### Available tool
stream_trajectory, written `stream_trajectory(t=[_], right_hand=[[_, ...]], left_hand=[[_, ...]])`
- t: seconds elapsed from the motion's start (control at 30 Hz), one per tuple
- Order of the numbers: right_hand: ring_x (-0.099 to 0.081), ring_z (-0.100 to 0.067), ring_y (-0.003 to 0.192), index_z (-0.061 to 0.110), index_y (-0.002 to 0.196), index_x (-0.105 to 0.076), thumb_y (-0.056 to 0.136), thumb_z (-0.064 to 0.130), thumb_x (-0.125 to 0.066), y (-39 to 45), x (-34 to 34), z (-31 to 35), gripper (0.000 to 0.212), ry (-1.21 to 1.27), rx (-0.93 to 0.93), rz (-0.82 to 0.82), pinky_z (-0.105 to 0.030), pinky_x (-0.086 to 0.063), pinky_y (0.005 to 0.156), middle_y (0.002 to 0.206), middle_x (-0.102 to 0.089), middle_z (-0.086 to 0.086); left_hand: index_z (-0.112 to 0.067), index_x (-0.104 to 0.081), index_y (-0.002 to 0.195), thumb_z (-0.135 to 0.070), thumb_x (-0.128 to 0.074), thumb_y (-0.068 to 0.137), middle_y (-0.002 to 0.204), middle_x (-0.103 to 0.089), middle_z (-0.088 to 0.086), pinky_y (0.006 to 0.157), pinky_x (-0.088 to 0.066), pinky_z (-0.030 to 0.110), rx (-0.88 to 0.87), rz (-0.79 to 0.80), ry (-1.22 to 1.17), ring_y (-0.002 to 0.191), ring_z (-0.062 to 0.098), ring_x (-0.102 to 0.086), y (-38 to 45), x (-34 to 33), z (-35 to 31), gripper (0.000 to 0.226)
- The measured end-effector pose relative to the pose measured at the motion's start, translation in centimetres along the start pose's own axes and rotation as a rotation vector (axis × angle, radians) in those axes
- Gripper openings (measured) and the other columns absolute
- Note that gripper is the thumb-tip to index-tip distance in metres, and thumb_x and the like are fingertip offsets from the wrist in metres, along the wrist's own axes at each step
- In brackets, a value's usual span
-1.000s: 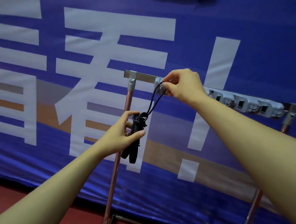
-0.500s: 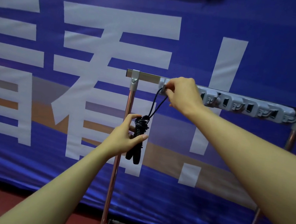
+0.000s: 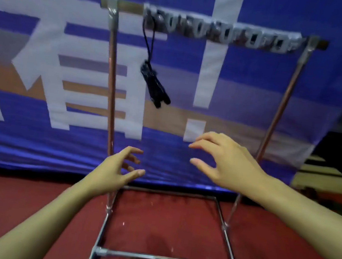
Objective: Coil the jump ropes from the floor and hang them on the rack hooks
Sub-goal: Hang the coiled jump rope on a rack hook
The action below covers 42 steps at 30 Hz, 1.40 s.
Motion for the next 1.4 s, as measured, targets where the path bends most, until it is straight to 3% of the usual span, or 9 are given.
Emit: stream_trajectory(t=[0.13, 0.4, 0.53, 0.63, 0.77, 0.93, 1.13, 1.23, 1.4], right_hand=[[-0.056, -0.015, 0.113, 0.039, 0.129, -0.059, 0.095, 0.064, -0.047, -11.3, -9.0, -1.5, 0.044, 0.05, -0.06, 0.169, -0.044, -0.059, 0.083, 0.13, -0.051, 0.018], [-0.049, -0.015, 0.123, 0.032, 0.138, -0.056, 0.099, 0.054, -0.051, -30.2, -26.9, -1.7, 0.045, 0.19, -0.219, 0.539, -0.039, -0.054, 0.095, 0.137, -0.046, 0.012], [-0.047, -0.014, 0.128, 0.032, 0.138, -0.054, 0.101, 0.05, -0.052, -35.0, -32.5, -0.8, 0.042, 0.231, -0.244, 0.643, -0.038, -0.054, 0.094, 0.137, -0.046, 0.013], [-0.049, -0.017, 0.125, 0.031, 0.138, -0.055, 0.101, 0.049, -0.052, -36.3, -35.2, 0.4, 0.041, 0.239, -0.204, 0.686, -0.039, -0.055, 0.092, 0.136, -0.048, 0.011], [-0.052, -0.019, 0.12, 0.028, 0.136, -0.055, 0.101, 0.047, -0.051, -36.8, -37.5, 1.4, 0.04, 0.218, -0.122, 0.7, -0.039, -0.056, 0.091, 0.134, -0.049, 0.008], [-0.053, -0.02, 0.109, 0.024, 0.127, -0.061, 0.098, 0.04, -0.058, -37.5, -39.0, 3.3, 0.033, 0.226, -0.037, 0.607, -0.04, -0.057, 0.086, 0.125, -0.052, 0.005], [-0.054, -0.02, 0.102, 0.023, 0.112, -0.063, 0.096, 0.033, -0.062, -37.5, -39.3, 7.5, 0.019, 0.264, 0.091, 0.474, -0.037, -0.054, 0.084, 0.116, -0.058, 0.004], [-0.054, -0.019, 0.102, 0.023, 0.111, -0.062, 0.097, 0.033, -0.058, -37.8, -39.6, 8.9, 0.018, 0.287, 0.145, 0.508, -0.036, -0.054, 0.085, 0.113, -0.057, 0.005], [-0.054, -0.019, 0.107, 0.024, 0.121, -0.059, 0.099, 0.037, -0.052, -36.8, -38.6, 8.2, 0.026, 0.302, 0.147, 0.552, -0.038, -0.055, 0.088, 0.119, -0.056, 0.005]], left_hand=[[-0.04, -0.052, 0.127, -0.063, -0.072, 0.079, 0.114, -0.067, -0.014, 0.076, -0.054, 0.015, -0.006, 0.267, 0.082, 0.096, -0.002, -0.065, -7.0, -11.3, 4.0, 0.057], [-0.023, -0.061, 0.123, -0.021, -0.079, 0.09, 0.109, -0.063, -0.017, 0.073, -0.053, 0.014, 0.114, 0.564, 0.137, 0.093, -0.005, -0.065, -17.9, -27.9, 15.1, 0.038], [-0.021, -0.062, 0.126, -0.039, -0.069, 0.092, 0.115, -0.068, -0.002, 0.083, -0.056, 0.036, 0.161, 0.653, 0.259, 0.099, 0.021, -0.069, -22.2, -33.1, 20.5, 0.039], [-0.015, -0.057, 0.132, -0.035, -0.07, 0.094, 0.125, -0.064, 0.008, 0.089, -0.05, 0.039, 0.204, 0.687, 0.331, 0.112, 0.033, -0.062, -24.5, -36.0, 22.9, 0.045], [-0.01, -0.059, 0.129, -0.032, -0.069, 0.091, 0.117, -0.06, 0.011, 0.087, -0.047, 0.041, 0.185, 0.657, 0.309, 0.107, 0.038, -0.06, -26.5, -37.4, 24.4, 0.046], [-0.012, -0.061, 0.109, -0.033, -0.069, 0.095, 0.102, -0.055, 0.001, 0.078, -0.045, 0.038, 0.12, 0.388, 0.275, 0.09, 0.025, -0.053, -29.0, -33.8, 24.1, 0.026], [-0.007, -0.058, 0.13, -0.056, -0.059, 0.092, 0.127, -0.062, 0.013, 0.094, -0.05, 0.041, 0.236, 0.579, 0.445, 0.109, 0.034, -0.059, -37.6, -32.8, 29.4, 0.062], [-0.012, -0.064, 0.111, -0.058, -0.056, 0.089, 0.114, -0.063, 0.009, 0.078, -0.05, 0.044, 0.321, 0.633, 0.555, 0.096, 0.037, -0.062, -39.1, -33.2, 30.7, 0.051], [-0.02, -0.06, 0.124, -0.045, -0.041, 0.097, 0.113, -0.067, 0.003, 0.079, -0.044, 0.041, 0.279, 0.558, 0.393, 0.099, 0.032, -0.065, -35.3, -32.3, 25.2, 0.041]])
Point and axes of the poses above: each hand's wrist, its own y-axis towards the middle knuckle, its own x-axis out of the back of the hand, z = x × y, the point moved 7 cm from there along y, towards the middle knuckle
